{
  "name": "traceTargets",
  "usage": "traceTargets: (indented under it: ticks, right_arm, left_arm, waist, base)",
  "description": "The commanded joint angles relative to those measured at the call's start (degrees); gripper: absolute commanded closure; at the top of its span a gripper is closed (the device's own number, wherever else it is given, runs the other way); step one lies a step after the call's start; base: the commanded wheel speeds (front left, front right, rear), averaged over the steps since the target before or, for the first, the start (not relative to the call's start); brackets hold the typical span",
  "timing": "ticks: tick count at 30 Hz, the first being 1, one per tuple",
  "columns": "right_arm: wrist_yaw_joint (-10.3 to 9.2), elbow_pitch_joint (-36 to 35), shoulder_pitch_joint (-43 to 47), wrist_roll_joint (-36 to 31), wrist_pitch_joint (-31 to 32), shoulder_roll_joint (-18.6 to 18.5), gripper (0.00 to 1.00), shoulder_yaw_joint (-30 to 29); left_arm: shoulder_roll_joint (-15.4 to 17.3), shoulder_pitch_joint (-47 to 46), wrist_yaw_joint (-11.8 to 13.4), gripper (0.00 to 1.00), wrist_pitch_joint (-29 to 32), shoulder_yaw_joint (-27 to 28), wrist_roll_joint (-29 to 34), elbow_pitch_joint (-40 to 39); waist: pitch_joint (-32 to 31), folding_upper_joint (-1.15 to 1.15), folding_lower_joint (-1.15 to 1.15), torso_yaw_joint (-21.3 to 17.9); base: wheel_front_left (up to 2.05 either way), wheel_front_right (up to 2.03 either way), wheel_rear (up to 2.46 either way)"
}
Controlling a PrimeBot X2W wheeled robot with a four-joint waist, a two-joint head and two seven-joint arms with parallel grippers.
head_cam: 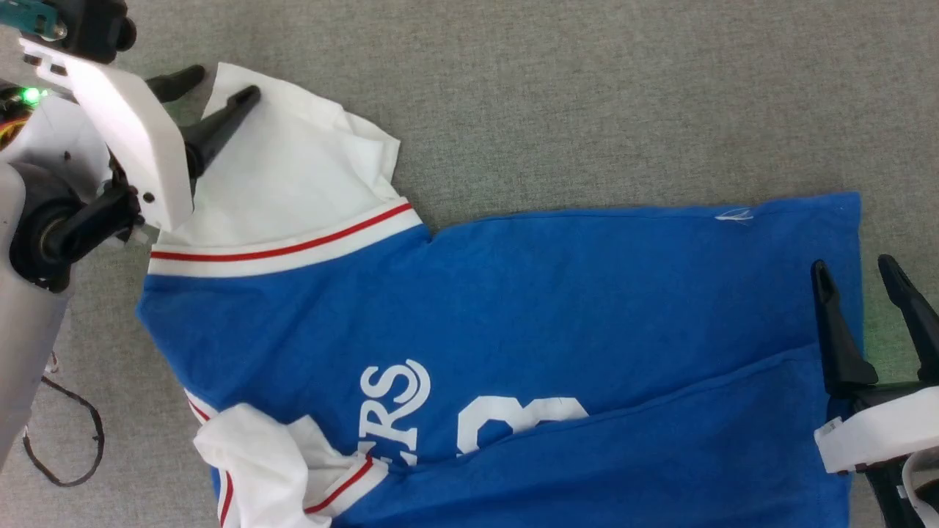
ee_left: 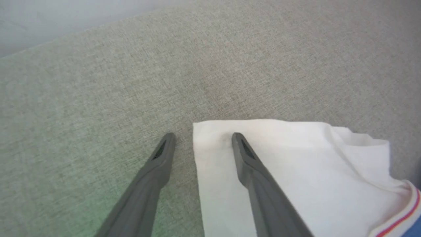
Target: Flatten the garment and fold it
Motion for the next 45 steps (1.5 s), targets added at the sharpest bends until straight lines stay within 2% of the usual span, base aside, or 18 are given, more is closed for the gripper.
traceTargets:
  ticks: [1,8,12,16,23,28,33,34,35,36,37,41,45]
  right_arm:
    - [-0.05,-0.25,-0.44,-0.36,0.06,-0.1,0.0,0.06]
    - [-0.05,-1.88,-2.49,-0.5,-0.09,-1.86,0.0,-0.18]
    - [-0.05,-3.71,-5.36,-0.61,0.55,-4.73,0.0,-1.44]
    - [-0.05,-3.81,-8.8,2.44,4.95,-6.65,0.0,-2.66]
    - [-0.05,0.73,-10.97,6.81,18.61,-9.62,0.0,-3.15]
    - [-0.05,3.0,-12.02,7.78,20.15,-10.6,0.0,-2.75]
    - [-0.05,5.78,-12.9,7.87,21.2,-9.89,0.0,-2.61]
    - [-0.05,6.16,-13.11,7.79,21.75,-9.32,0.27,-2.89]
    - [-0.05,6.42,-13.29,7.63,22.36,-8.73,0.61,-3.21]
    - [-0.05,6.5,-13.4,7.49,22.97,-8.3,0.88,-3.24]
    - [-0.05,6.53,-13.45,7.53,23.56,-7.92,1.0,-3.11]
    - [-0.05,6.22,-13.71,7.81,24.31,-7.29,1.0,-2.79]
    - [-0.05,5.54,-13.96,7.63,22.45,-7.45,1.0,-2.96]
  left_arm:
    - [0.15,-0.03,-0.22,1.0,0.08,-0.8,0.58,0.76]
    - [0.11,0.52,-0.33,1.0,-3.18,-0.85,0.03,1.25]
    - [0.04,1.06,-0.37,1.0,-6.18,-0.72,0.16,1.17]
    - [-0.23,1.79,-0.39,1.0,-7.72,-0.94,-0.38,0.73]
    - [-0.22,1.96,-0.42,1.0,-8.37,-1.77,-0.8,0.46]
    - [-0.37,1.32,-0.43,1.0,-8.76,-2.16,-0.88,0.32]
    - [-0.14,0.71,-0.43,1.0,-9.0,-2.19,-0.94,0.37]
    - [-0.12,0.62,-0.43,1.0,-9.04,-2.21,-0.95,0.42]
    - [-0.12,0.54,-0.43,1.0,-9.08,-2.25,-0.96,0.46]
    - [-0.14,0.47,-0.43,1.0,-9.09,-2.29,-0.99,0.5]
    - [-0.17,0.41,-0.43,1.0,-9.12,-2.31,-1.03,0.55]
    - [-0.22,0.3,-0.43,1.0,-9.62,-2.15,-1.2,0.72]
    - [-0.16,0.9,-0.43,1.0,-11.95,-1.44,-1.12,0.66]
  waist:
    - [0.13,0.0,0.0,-0.04]
    - [-0.05,0.0,0.0,-0.02]
    - [-1.44,0.0,0.0,0.5]
    - [-2.68,0.0,0.0,1.16]
    - [-2.99,0.0,0.0,2.61]
    - [-1.86,0.0,0.0,3.51]
    - [-0.87,0.0,0.0,3.74]
    - [-0.77,0.0,0.0,3.79]
    - [-0.69,0.0,0.0,3.84]
    - [-0.65,0.0,0.0,3.89]
    - [-0.62,0.0,0.0,3.94]
    - [-0.8,0.0,0.0,4.0]
    - [-1.85,0.0,0.0,3.87]
  base:
    - [0.0,0.0,0.0]
    - [0.0,0.0,0.0]
    - [0.0,0.0,0.0]
    - [0.0,0.0,0.0]
    - [0.0,0.0,0.0]
    - [0.0,0.0,0.0]
    - [0.0,0.0,0.0]
    - [0.0,0.0,0.0]
    - [0.0,0.0,0.0]
    - [0.0,0.0,0.0]
    - [0.0,0.0,0.0]
    - [0.0,0.0,0.0]
    - [0.0,0.0,0.0]
